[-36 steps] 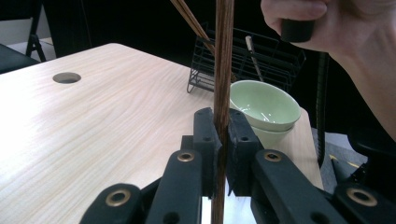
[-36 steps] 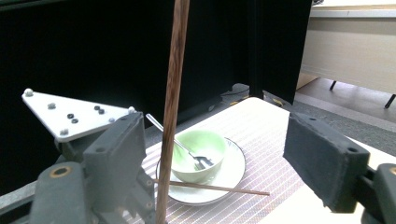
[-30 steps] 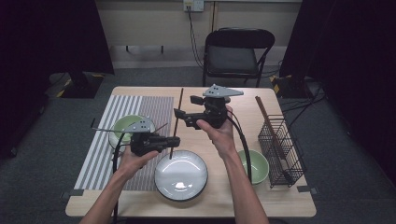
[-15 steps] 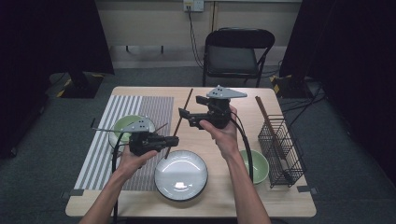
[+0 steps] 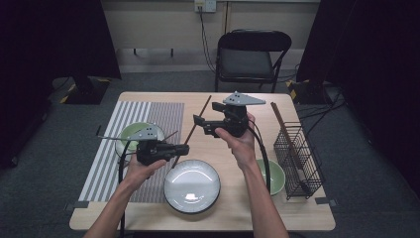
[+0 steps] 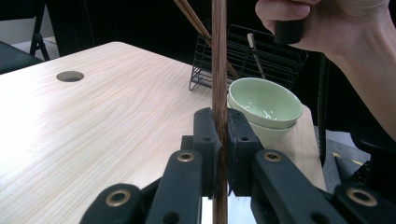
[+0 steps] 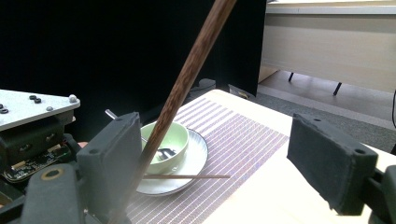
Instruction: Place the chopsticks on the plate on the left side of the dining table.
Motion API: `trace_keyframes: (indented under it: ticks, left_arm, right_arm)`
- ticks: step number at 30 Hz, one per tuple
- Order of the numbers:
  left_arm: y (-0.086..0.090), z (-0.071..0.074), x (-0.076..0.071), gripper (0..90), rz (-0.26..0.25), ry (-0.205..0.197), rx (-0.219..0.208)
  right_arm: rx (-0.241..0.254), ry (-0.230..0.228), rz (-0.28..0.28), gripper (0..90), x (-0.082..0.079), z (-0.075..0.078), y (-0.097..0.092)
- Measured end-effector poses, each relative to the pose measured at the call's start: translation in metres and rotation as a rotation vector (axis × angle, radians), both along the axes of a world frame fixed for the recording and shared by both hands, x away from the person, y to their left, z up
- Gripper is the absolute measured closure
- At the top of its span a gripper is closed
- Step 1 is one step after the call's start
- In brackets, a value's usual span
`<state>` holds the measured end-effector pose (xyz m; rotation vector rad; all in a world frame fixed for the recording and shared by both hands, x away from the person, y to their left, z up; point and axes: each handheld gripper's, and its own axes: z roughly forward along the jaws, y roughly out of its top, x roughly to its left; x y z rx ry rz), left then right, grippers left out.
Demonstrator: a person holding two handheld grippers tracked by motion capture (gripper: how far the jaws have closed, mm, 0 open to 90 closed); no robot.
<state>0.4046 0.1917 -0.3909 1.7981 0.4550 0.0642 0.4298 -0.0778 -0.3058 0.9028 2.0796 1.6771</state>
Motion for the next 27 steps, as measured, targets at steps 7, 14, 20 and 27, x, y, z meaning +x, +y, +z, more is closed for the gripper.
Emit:
trace_keyframes:
  ticks: [7, 14, 20, 27]
  left_arm:
    - [0.002, 0.001, 0.0, 84.5, 0.009, -0.003, -0.004]
    - [0.003, 0.002, -0.001, 84.5, 0.013, -0.006, -0.005]
    - [0.004, 0.003, -0.001, 84.5, 0.014, -0.01, -0.007]
    - [0.004, 0.004, -0.002, 84.5, 0.021, -0.014, -0.006]
  right_arm:
    - [-0.002, 0.005, -0.011, 17.0, 0.001, -0.001, -0.003]
    - [0.001, 0.011, -0.02, 16.9, 0.001, -0.003, -0.007]
    - [-0.003, 0.013, -0.028, 16.9, 0.002, -0.004, -0.011]
    - [0.002, 0.02, -0.035, 16.7, 0.002, -0.008, -0.015]
